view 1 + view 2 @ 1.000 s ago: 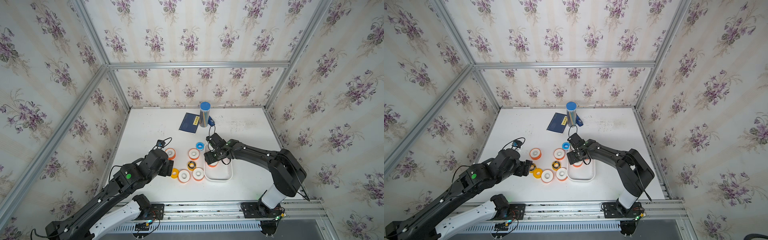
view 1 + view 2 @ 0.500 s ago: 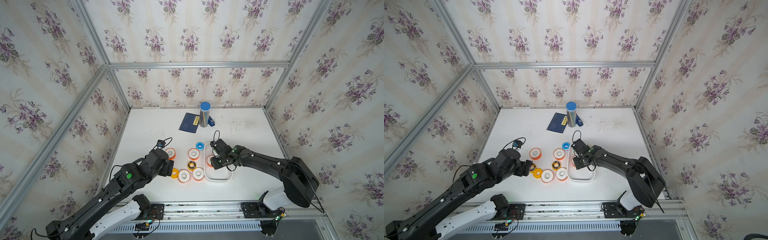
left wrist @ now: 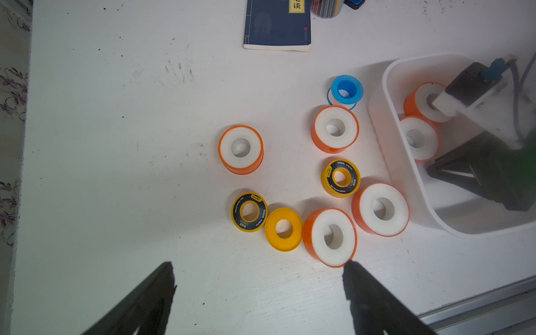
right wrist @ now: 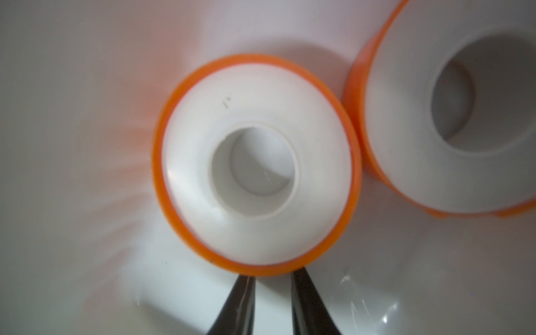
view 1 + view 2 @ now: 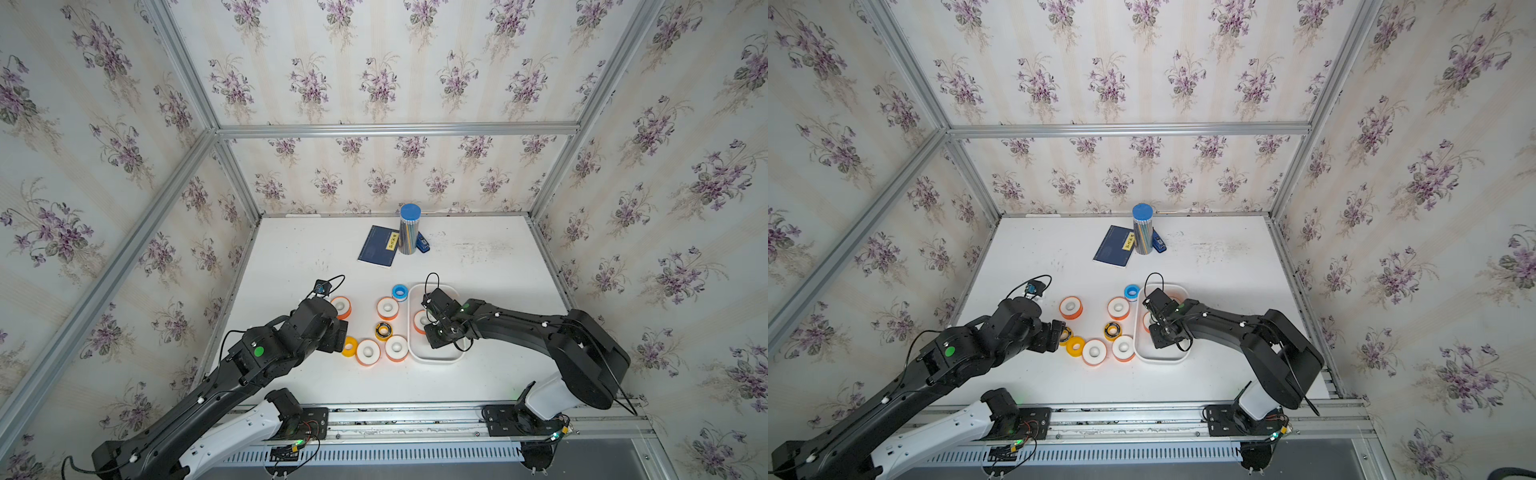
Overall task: Put the sealing tape into the storage box
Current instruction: Place the sealing tape in the storage box, then pick up the sealing tape at the center of the board.
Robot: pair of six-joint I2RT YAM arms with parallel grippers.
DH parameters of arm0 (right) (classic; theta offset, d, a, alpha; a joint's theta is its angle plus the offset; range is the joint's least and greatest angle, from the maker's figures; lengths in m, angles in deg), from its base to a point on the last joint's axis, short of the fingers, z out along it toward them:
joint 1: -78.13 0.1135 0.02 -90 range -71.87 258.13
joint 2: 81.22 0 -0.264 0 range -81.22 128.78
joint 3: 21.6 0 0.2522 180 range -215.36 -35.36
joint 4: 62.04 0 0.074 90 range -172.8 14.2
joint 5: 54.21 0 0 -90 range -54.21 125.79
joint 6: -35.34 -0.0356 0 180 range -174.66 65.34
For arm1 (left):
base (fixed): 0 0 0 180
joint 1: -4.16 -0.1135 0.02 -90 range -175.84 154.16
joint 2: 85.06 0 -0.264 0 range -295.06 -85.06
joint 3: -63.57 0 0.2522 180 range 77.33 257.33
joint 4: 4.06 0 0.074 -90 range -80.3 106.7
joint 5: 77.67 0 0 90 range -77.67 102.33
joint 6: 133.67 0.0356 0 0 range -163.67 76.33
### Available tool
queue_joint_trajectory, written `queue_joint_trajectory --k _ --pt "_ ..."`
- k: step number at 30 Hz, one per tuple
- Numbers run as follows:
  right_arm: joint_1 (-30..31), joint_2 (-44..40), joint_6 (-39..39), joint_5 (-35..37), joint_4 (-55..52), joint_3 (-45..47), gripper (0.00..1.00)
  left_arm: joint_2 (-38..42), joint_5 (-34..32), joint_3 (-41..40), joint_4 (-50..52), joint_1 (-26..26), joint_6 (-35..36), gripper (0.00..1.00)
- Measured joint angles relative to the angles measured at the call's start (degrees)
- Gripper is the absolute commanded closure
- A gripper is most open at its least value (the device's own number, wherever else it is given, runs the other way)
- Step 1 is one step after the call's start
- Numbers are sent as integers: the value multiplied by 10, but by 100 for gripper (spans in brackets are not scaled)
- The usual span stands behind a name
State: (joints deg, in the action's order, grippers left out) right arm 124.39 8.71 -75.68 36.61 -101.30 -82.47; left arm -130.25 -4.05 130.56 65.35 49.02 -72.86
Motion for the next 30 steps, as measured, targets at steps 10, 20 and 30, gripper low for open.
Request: queue_joint_trajectory --k 10,20,30 --pt "0 34 2 0 13 -43 79 -1 0 0 0 0 0 10" --pt "2 -102 14 6 35 -9 59 -18 6 -3 -3 0 0 8" --pt "2 -317 -16 136 155 162 23 -125 19 -26 -76 -98 -14 0"
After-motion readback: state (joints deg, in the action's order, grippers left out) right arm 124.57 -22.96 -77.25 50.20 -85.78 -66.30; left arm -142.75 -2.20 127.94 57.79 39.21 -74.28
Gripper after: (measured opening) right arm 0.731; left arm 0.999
